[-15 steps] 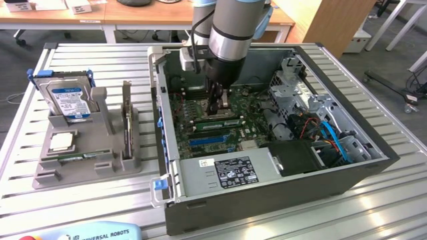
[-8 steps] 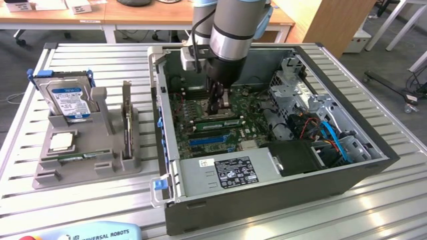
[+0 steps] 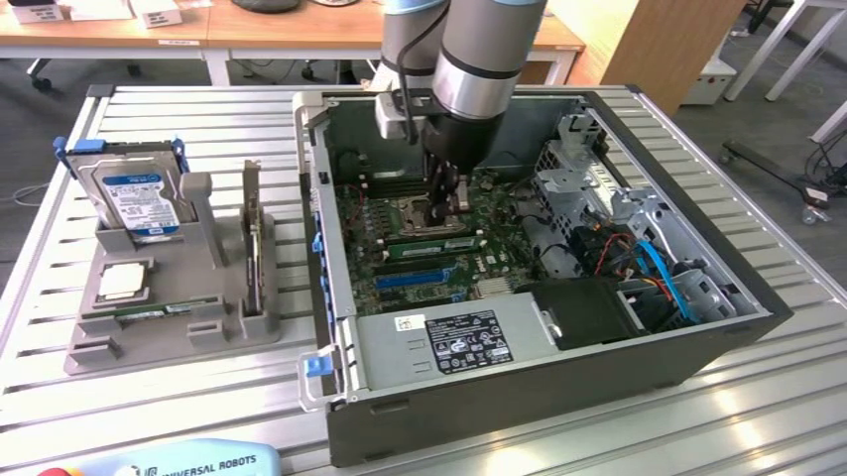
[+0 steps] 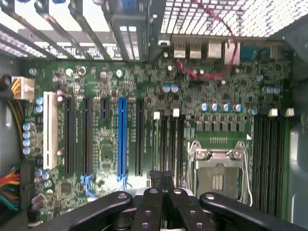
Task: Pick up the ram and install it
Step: 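Press down the ram until it locks into place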
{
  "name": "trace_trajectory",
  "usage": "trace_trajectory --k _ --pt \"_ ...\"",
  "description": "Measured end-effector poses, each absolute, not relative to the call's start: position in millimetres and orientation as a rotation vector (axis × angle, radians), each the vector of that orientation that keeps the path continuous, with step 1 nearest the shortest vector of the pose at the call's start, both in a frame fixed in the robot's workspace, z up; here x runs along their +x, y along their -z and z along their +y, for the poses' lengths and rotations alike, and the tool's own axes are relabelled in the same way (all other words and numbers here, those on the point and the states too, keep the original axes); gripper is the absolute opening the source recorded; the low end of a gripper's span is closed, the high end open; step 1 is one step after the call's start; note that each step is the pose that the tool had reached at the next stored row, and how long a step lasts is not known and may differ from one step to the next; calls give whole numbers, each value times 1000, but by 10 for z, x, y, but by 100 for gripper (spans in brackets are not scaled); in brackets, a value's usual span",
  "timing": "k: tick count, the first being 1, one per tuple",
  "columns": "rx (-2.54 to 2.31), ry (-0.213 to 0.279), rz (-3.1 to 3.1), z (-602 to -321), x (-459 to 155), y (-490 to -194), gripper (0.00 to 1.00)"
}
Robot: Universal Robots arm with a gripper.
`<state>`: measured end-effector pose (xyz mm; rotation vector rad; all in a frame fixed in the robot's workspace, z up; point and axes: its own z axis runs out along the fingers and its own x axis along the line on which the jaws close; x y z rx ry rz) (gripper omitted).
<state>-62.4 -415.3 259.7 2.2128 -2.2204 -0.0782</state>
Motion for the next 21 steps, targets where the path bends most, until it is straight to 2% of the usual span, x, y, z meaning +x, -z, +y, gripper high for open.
trace_trajectory --k 21 --pt "2213 78 -2220 -4153 -396 -2597 10"
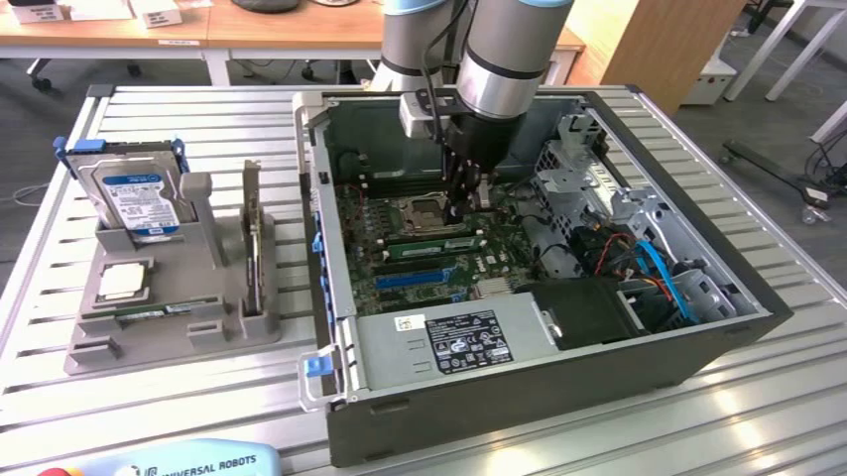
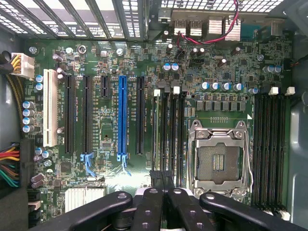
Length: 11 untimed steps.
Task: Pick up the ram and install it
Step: 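Press down the ram until it locks into place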
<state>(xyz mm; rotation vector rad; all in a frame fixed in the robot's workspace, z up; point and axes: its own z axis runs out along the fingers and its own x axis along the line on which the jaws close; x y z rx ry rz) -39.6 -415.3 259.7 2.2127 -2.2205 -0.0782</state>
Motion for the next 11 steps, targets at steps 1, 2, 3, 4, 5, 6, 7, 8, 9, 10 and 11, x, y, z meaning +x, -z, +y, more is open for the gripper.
trace_trajectory --k 1,2,3,4,5,6,7,8,9,10,11 --pt "2213 78 -2221 -4153 -396 -2596 10" --pt "2213 78 -2221 -4153 -396 -2596 10" --pt "2213 78 -2220 -4153 -396 -2596 10" --pt "2212 78 -2221 -4153 -396 -2596 10" --pt "2208 78 -2226 -4153 -396 -2596 10" --pt "2197 78 -2237 -4153 -396 -2596 10" --pt "2183 78 -2251 -4152 -396 -2596 10" --pt "2168 78 -2266 -4153 -396 -2596 10" --pt "2152 78 -2281 -4153 -396 -2596 10" --pt "2137 79 -2296 -4153 -397 -2595 10" --pt "2120 79 -2312 -4153 -397 -2595 10"
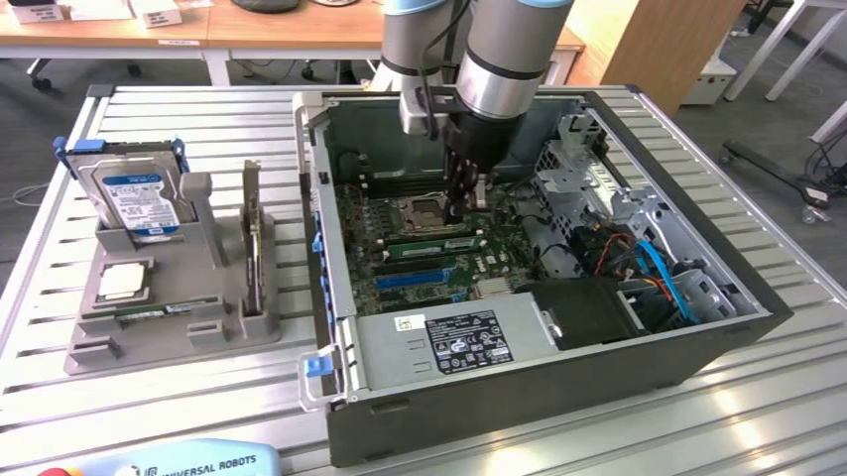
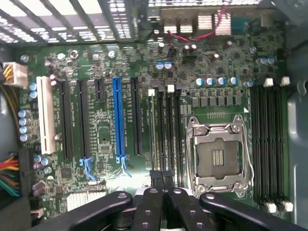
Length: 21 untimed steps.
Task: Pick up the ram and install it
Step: 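Press down the ram until it locks into place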
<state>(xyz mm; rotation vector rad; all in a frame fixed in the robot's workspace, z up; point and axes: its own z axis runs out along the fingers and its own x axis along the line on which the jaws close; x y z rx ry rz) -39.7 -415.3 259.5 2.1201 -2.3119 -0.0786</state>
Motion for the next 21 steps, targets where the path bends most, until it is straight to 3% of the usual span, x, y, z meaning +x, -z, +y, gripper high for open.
trace_trajectory --k 21 --pt "1683 78 -2658 -4153 -397 -2587 10"
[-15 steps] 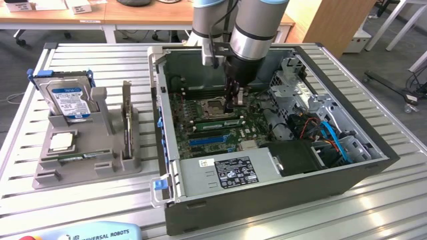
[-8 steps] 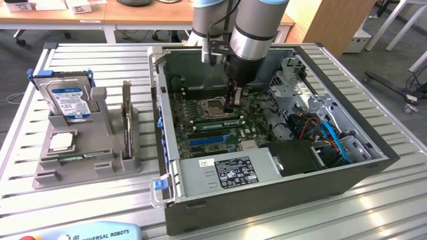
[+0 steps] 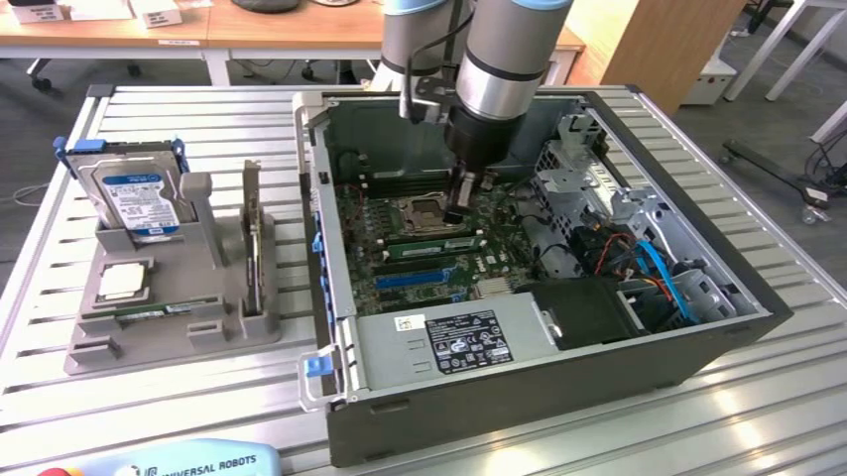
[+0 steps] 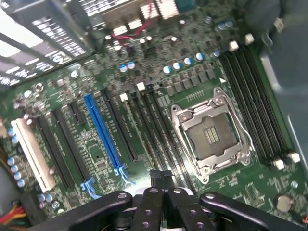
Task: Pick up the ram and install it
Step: 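Press down the ram until it locks into place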
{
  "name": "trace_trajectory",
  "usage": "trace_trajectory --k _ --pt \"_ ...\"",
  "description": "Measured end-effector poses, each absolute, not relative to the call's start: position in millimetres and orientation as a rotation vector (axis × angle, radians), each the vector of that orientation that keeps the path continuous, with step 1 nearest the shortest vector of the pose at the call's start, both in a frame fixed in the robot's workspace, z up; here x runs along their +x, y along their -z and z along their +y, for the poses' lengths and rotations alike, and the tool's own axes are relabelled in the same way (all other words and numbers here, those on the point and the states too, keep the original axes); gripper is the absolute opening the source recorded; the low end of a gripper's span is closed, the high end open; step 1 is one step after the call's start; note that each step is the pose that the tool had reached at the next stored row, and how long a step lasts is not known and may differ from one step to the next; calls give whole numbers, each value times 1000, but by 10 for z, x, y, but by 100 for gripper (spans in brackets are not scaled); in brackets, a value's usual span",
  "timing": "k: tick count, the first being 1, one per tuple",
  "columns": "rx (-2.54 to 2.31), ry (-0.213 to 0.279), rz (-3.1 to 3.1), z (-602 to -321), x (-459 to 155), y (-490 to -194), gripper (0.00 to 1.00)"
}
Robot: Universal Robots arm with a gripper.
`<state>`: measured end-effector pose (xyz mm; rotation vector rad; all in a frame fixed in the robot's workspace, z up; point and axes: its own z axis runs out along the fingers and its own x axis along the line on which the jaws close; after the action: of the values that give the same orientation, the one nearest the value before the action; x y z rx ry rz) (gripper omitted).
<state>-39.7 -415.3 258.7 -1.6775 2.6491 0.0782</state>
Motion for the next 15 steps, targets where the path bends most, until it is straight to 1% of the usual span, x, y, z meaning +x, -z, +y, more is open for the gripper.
trace_trajectory --k 15 --pt "-1313 -76 2840 -4153 -397 -2581 10"
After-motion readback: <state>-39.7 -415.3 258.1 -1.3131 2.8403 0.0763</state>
